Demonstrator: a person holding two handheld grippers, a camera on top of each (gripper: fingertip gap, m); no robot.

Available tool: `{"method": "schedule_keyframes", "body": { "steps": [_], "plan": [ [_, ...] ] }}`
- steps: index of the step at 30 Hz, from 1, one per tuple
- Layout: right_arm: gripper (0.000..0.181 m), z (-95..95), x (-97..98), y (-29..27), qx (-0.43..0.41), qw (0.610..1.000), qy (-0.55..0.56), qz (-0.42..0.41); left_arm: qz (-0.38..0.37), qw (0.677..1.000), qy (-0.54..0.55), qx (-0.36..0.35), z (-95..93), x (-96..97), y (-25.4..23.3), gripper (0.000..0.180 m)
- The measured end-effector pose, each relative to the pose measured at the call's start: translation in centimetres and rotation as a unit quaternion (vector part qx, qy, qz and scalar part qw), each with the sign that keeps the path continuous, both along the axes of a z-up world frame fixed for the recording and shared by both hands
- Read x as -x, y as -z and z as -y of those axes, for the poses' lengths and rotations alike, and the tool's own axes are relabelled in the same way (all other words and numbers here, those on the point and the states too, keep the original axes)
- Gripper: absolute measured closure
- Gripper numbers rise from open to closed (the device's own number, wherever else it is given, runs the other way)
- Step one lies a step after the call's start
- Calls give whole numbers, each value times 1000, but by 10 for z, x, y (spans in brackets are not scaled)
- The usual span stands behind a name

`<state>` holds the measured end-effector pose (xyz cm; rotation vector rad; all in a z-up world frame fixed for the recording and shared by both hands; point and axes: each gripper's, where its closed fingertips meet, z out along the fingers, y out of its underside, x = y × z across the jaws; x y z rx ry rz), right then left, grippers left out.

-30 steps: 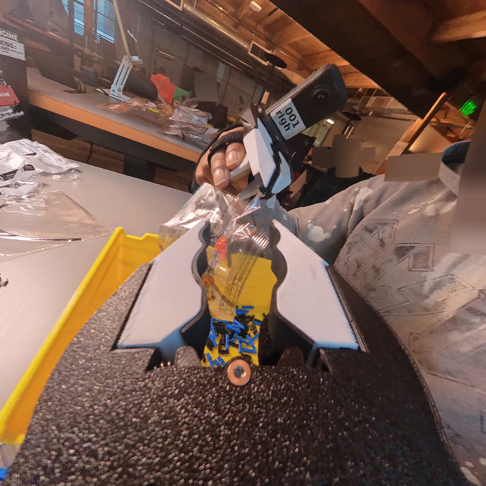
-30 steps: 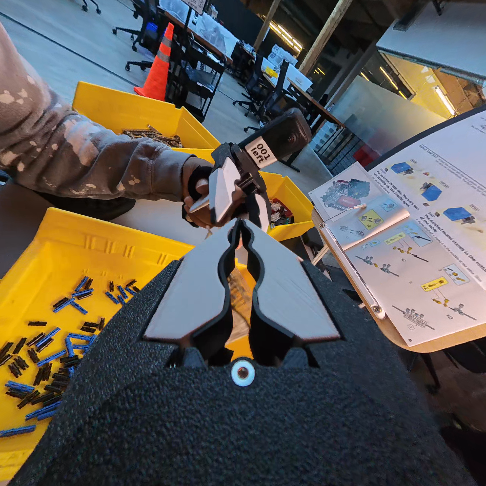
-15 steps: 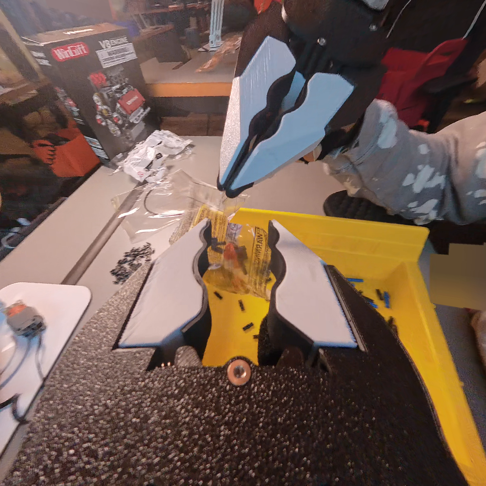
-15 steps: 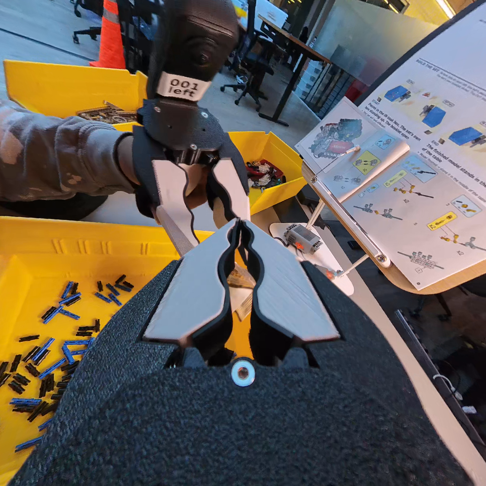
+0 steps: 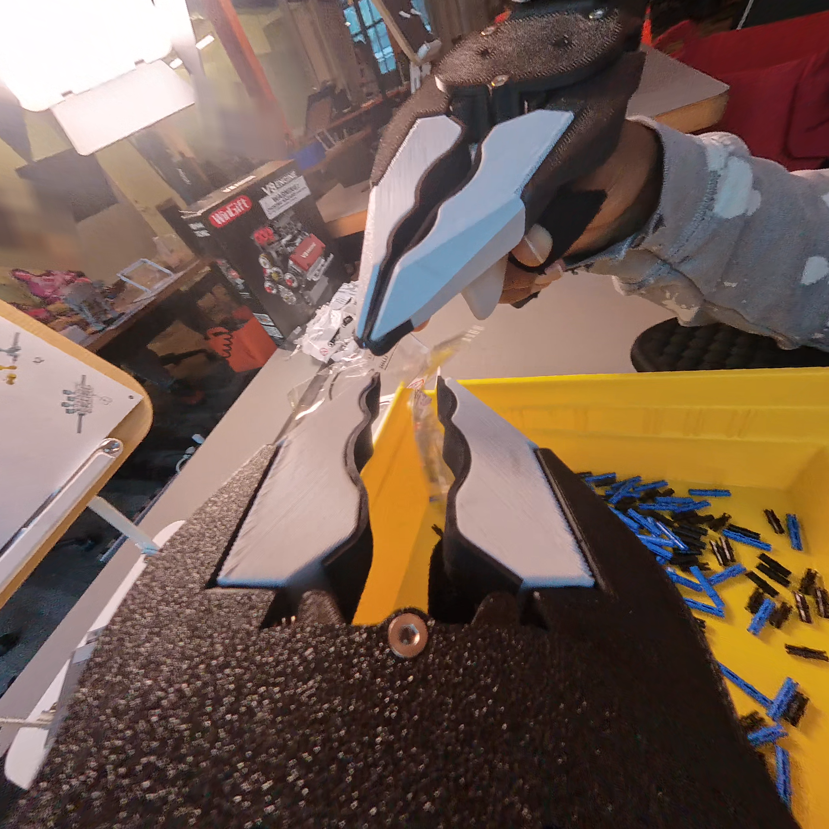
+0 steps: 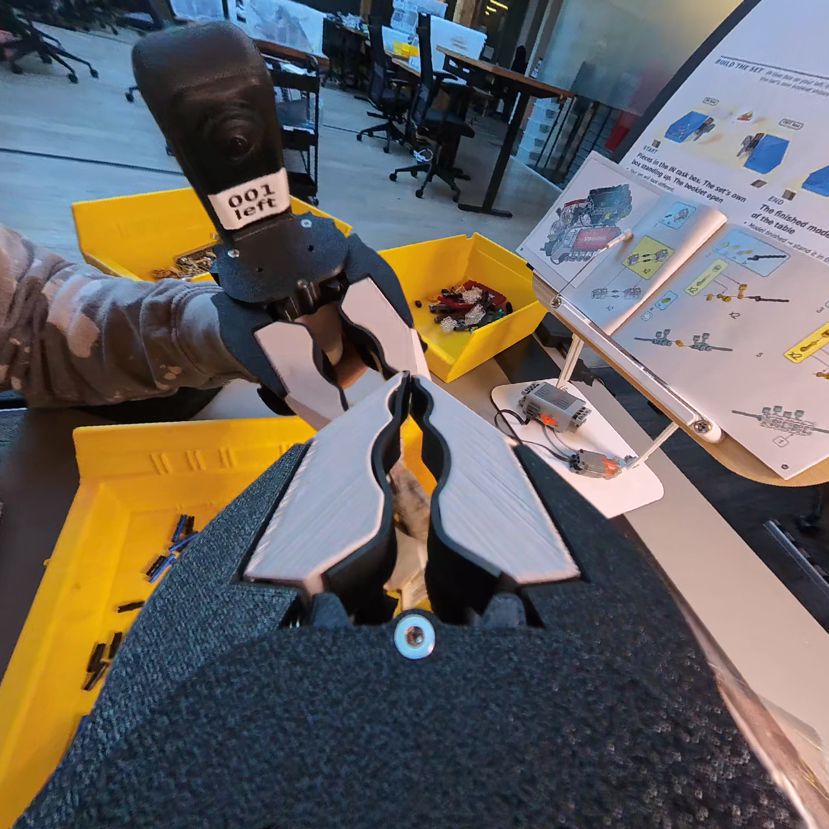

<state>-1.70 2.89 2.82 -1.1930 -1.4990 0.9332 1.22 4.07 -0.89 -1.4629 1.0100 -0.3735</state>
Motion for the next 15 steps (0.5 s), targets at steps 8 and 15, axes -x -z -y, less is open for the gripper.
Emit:
{"method": "schedule_keyframes", "body": {
  "steps": [8,15],
  "plan": [
    [181,3,0,0,8,1000,-11,0,-4,999,22,37,2,-4,11,165],
    [181,-8,-7,-2,7,1000,5,-3,20,997,36,66,3,0,11,180]
  ]
}}
